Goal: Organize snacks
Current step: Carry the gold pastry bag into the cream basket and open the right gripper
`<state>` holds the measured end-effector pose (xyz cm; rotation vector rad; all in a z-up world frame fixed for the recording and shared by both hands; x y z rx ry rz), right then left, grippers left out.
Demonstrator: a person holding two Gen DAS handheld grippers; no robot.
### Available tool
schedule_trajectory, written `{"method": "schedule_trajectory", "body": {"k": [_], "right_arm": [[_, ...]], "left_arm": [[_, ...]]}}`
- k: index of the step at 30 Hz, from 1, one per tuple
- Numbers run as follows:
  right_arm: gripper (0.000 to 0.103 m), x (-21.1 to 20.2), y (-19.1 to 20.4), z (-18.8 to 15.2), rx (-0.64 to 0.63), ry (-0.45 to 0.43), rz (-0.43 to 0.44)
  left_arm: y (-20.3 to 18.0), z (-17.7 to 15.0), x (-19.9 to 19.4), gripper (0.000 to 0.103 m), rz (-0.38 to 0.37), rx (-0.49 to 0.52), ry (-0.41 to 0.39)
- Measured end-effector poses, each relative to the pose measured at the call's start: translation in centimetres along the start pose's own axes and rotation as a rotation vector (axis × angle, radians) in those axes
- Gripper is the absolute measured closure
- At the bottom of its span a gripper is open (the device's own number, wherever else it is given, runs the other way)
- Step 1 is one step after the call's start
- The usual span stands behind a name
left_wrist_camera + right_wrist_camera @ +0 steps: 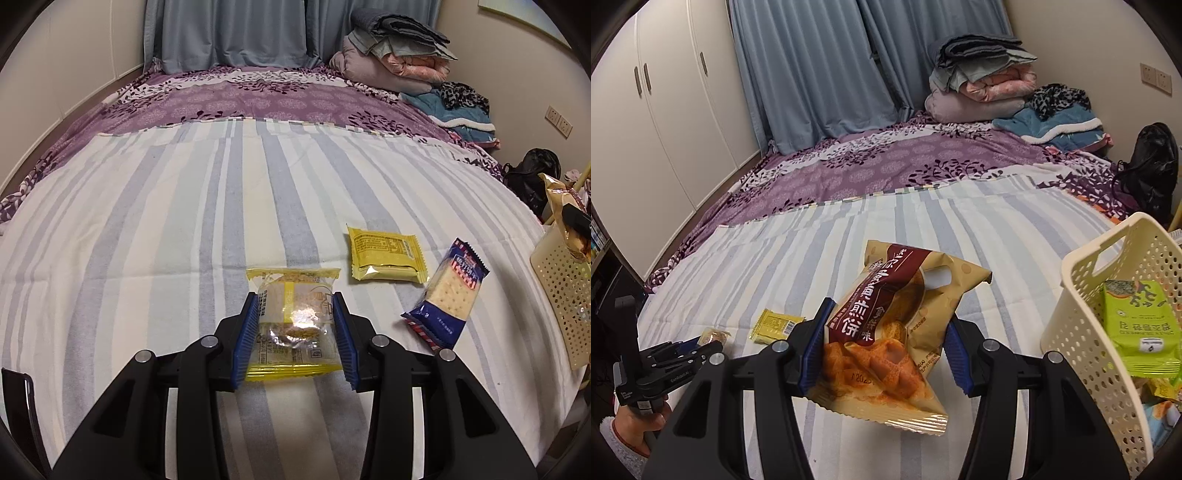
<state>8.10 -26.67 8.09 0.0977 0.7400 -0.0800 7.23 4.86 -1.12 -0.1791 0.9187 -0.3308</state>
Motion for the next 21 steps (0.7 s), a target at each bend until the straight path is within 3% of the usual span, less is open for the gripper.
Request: {"method": "schedule_trajectory", "body": {"k": [21], "right_arm": [[0.047, -5.1, -11.4, 0.4, 0.2, -0.109, -0.15]], "left_arm": [[-6.0, 2.1, -3.1, 0.062, -0.047, 0.109, -0.056]]}}
Point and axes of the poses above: each gripper's, at about its wrist camera, not at the fingertips, and x roughly the way its jaws point, y to its left, z to its top, the point moved 6 cm from there along x, roughly the way its jaws point, and after that the axes turned 12 degrees about -z, right-handed, at the moved point
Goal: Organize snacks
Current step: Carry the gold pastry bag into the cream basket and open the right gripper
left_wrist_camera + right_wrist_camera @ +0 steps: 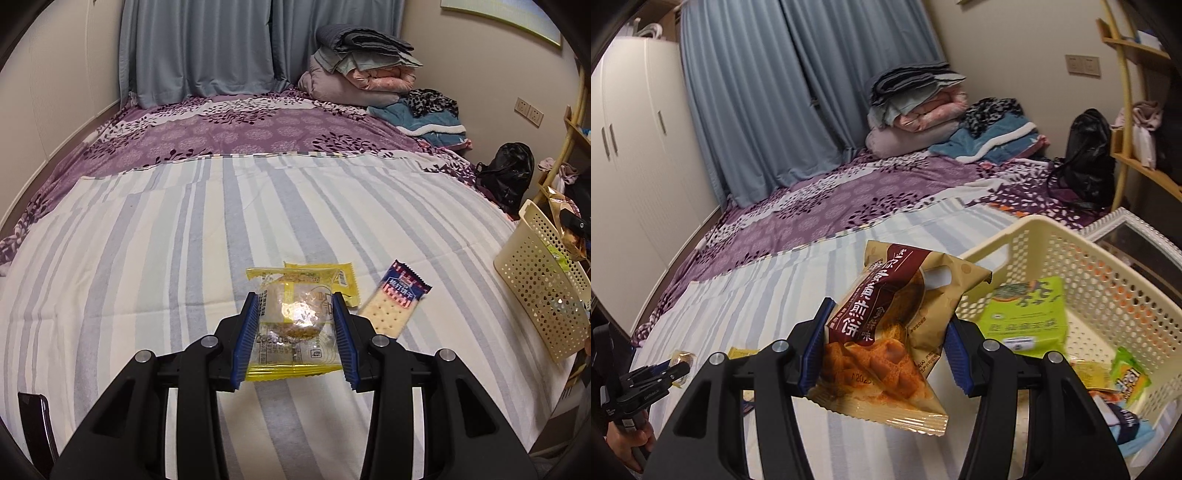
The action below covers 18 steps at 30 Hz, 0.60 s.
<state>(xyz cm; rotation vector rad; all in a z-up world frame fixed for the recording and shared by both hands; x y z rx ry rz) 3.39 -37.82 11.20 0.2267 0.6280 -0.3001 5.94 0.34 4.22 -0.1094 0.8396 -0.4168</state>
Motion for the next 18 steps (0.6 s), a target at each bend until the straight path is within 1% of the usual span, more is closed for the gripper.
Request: {"method": "schedule_trajectory", "body": {"k": [6, 12, 18], "right_arm": [[0.047, -0.1, -3.6, 0.0, 0.063, -0.006, -0.055], [0.047, 0.1, -6.4, -0.5, 0.097, -0.002, -0.107], [0.047, 0.2, -8.8, -1.0, 0.133, 0.009, -0.136]], "left_arm": [[-1.5, 0.7, -0.1, 0.062, -0.005, 0.029, 0.0], [-3.1, 1.3, 0.2, 0.062, -0.016, 0.065, 0.005], [-4.8, 1.7, 0.5, 0.062, -0.029, 0.098, 0.012]]}}
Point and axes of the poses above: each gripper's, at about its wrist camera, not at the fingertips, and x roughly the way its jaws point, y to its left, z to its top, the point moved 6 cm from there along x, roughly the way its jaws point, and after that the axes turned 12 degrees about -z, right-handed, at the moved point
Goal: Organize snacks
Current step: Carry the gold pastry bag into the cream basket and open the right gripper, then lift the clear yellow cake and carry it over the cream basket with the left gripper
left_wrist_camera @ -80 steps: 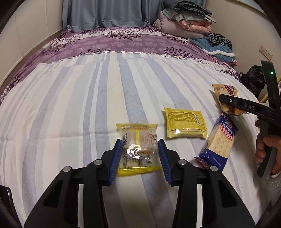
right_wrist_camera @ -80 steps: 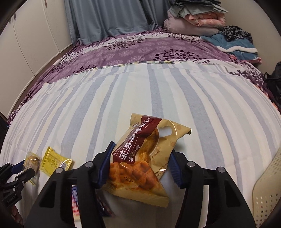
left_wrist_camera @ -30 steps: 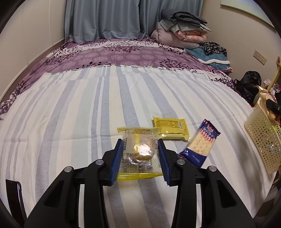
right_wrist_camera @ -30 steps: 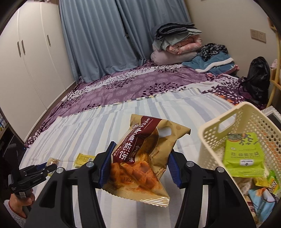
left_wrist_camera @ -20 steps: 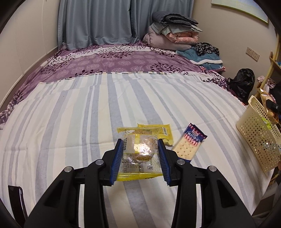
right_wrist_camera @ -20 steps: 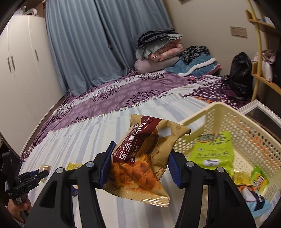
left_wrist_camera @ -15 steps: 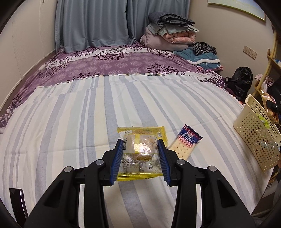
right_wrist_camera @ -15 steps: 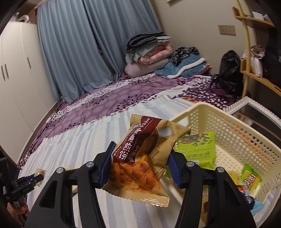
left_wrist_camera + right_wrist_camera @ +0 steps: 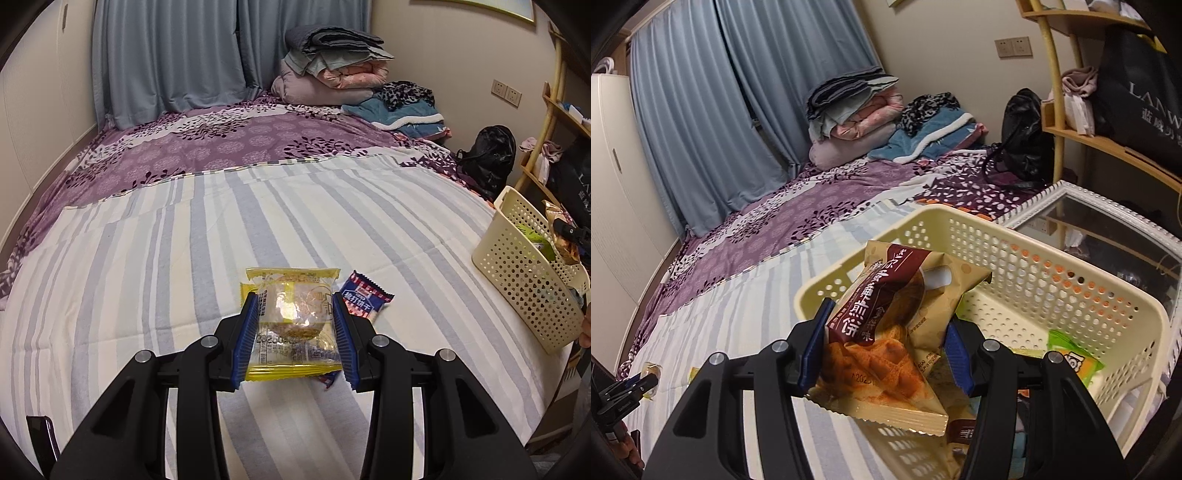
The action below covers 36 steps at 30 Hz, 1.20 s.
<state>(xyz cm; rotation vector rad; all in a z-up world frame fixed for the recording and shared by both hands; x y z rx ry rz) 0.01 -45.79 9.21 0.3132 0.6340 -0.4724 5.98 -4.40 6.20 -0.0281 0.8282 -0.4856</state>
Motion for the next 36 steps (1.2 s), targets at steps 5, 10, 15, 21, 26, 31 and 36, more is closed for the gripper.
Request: {"method": "schedule_trajectory", "body": {"k": [5, 10, 15, 21, 26, 31, 36], "right_arm": [[0.046, 0.4, -1.6, -0.1, 0.034, 0.014, -0.009], [0.021, 0.1, -2.4, -0.2, 0.071, 0.012, -0.002], [0.021, -0.1, -2.8, -0.2, 0.089, 0.011, 0.0], [0.021, -1.0, -3.7, -0.1, 0.118, -0.013, -0.007], [0.019, -1.8, -5.0, 0.2, 0.143, -0.033, -0.015], [0.016, -2.7, -6.2, 0.2, 0.151, -0.057, -0.04], [0.015, -4.0, -7.7, 0.2, 0.167, -0.096, -0.069]], "left_arm": [[-1.1, 0.3, 0.3, 0.062, -0.008, 0.022, 0.009], [-2.2, 0.7, 0.7, 0.062, -0.015, 0.044, 0.016], [-3.3, 0.9, 1.0, 0.062, -0.027, 0.066, 0.022], [-4.7, 1.4, 1.4, 0.062, -0.039, 0.09, 0.027], [-6.8, 2.4, 1.7, 0.062, -0.062, 0.125, 0.016], [-9.5, 3.2, 2.2, 0.062, -0.094, 0.165, 0.009], [-11.6, 3.7, 2.8, 0.062, -0.11, 0.197, 0.012]]}}
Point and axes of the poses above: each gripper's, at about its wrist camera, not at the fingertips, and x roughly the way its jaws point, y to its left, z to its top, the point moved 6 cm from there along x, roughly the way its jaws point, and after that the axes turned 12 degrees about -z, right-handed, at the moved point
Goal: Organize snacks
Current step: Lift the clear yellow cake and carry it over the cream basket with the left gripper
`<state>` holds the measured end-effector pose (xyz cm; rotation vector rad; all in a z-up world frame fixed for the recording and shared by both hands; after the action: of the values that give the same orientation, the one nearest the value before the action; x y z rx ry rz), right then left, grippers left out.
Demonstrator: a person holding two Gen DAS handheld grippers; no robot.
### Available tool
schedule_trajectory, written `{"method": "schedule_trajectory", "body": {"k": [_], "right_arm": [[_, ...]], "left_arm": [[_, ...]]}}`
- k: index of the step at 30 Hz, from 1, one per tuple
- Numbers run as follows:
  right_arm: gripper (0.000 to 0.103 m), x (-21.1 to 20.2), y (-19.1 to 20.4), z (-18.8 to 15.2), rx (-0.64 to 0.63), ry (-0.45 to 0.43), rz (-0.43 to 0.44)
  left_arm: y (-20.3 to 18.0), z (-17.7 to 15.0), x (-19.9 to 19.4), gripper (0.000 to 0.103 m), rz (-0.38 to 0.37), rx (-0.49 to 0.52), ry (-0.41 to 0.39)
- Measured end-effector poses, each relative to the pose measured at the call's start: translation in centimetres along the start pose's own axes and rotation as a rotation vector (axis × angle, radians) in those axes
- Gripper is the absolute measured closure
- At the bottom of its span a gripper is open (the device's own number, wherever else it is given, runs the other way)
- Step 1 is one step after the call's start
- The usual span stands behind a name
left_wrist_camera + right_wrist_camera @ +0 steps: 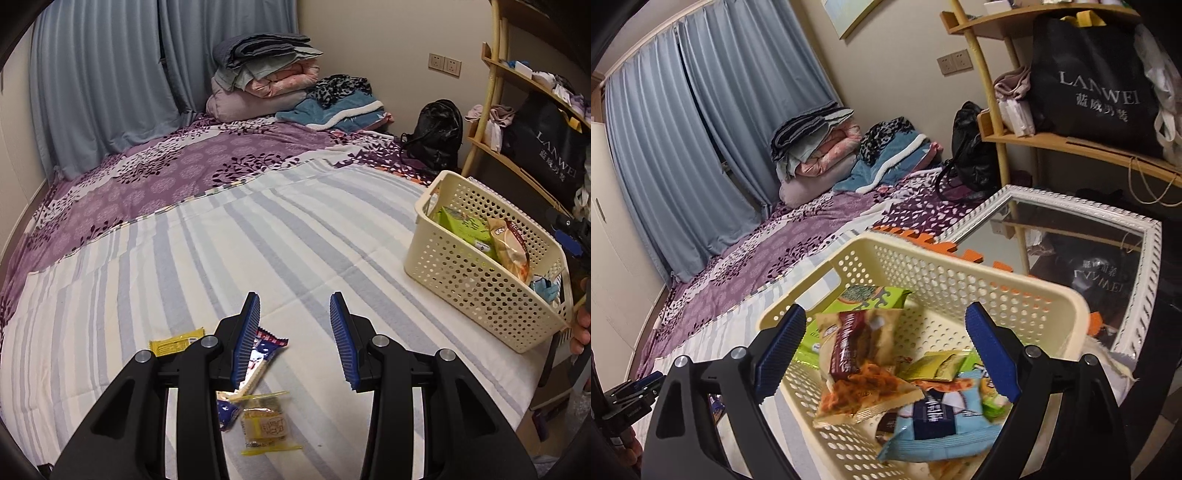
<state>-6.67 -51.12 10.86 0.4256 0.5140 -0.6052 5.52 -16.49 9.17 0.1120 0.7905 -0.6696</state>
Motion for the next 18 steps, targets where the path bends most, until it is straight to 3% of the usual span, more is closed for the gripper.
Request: {"method": "schedule_trajectory", "body": {"k": [9, 13, 18], "right_arm": [[0.015, 0.0, -1.1, -0.5, 0.013, 0.003, -0.006], [0.015, -0.2, -0.4, -0.6, 0.001, -0.003, 0.002], [0.015, -0.2, 0.0, -0.8, -0.006, -0.001, 0.001]], "left_arm": [[2.3, -1.9, -0.6, 0.061, 0.033, -0.064, 0.021], [4.1, -3.3, -0.5, 0.042, 0.053, -0.116, 0.04], [5.1, -5.2, -0.1, 0.042, 0.056, -0.142, 0.08]]}}
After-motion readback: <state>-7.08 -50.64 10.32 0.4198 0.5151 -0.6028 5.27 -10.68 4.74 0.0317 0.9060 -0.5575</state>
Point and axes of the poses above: each gripper's, at about its wrist camera, not at the fingertips, and x roughly the way its jaws point, y to its left, z to its top, the point moved 6 cm from there along x, roughly the way its jaws point, and after that the axes turned 12 degrees about -z, right-handed, at the moved point
